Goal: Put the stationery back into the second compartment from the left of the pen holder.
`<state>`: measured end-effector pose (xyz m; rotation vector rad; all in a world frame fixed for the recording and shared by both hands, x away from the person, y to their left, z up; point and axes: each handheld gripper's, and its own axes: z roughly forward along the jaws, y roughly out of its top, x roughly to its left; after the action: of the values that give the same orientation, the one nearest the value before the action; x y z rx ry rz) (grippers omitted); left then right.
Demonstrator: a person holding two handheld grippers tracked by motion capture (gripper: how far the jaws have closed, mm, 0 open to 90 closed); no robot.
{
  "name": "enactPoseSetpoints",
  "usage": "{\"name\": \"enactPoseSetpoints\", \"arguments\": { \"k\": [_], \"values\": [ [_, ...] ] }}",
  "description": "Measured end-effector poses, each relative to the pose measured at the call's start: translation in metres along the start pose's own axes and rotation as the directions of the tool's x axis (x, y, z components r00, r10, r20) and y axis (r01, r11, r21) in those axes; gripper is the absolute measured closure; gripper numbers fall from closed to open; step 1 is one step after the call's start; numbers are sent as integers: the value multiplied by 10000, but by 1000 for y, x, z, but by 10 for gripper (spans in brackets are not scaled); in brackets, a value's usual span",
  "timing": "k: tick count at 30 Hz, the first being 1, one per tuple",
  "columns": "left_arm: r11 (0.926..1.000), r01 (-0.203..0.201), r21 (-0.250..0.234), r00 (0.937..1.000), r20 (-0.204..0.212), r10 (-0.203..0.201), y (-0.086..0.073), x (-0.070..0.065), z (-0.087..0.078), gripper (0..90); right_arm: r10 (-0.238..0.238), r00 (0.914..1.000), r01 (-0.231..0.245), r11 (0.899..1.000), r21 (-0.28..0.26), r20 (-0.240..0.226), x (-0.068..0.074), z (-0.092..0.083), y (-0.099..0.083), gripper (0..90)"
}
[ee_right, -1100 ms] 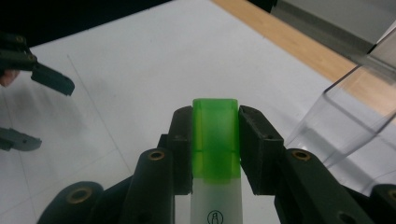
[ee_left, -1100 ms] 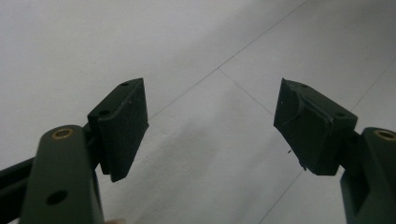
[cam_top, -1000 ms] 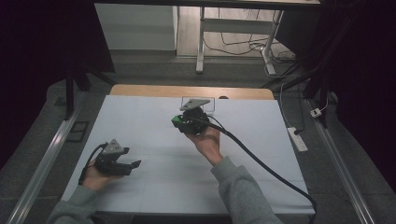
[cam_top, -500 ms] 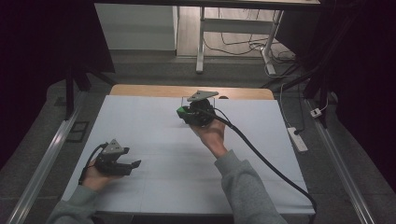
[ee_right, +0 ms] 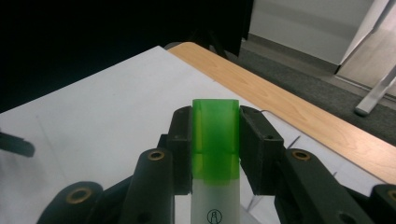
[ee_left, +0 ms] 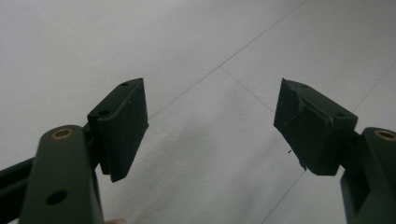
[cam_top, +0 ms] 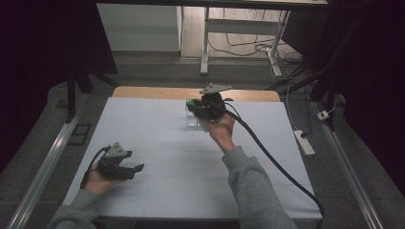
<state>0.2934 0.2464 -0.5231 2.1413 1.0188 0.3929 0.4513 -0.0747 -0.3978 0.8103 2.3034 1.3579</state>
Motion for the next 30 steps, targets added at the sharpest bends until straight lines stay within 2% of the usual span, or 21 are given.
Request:
{"name": "enactPoseSetpoints", "arguments": {
  "k": [12, 16, 22, 30],
  "values": [
    [10000, 11, 75, 10000, -26, -11, -1, 1, 1, 259, 260, 9988, -246, 9992, -319, 425, -22, 3, 3, 664],
    [9999, -50, 114, 10000, -13, 50, 0, 1, 1, 259, 276, 9985, -250, 9983, -531, 476, -25, 4, 5, 663],
    [9999, -74, 109, 10000, -18, 74, 0, 1, 1, 259, 409, 9970, -372, 9977, -563, 660, -31, 6, 9, 664],
    [9999, -62, 114, 10000, -2, 62, -1, 2, 2, 259, 551, 9963, -494, 9952, -849, 658, -38, 12, 20, 663]
  ]
}}
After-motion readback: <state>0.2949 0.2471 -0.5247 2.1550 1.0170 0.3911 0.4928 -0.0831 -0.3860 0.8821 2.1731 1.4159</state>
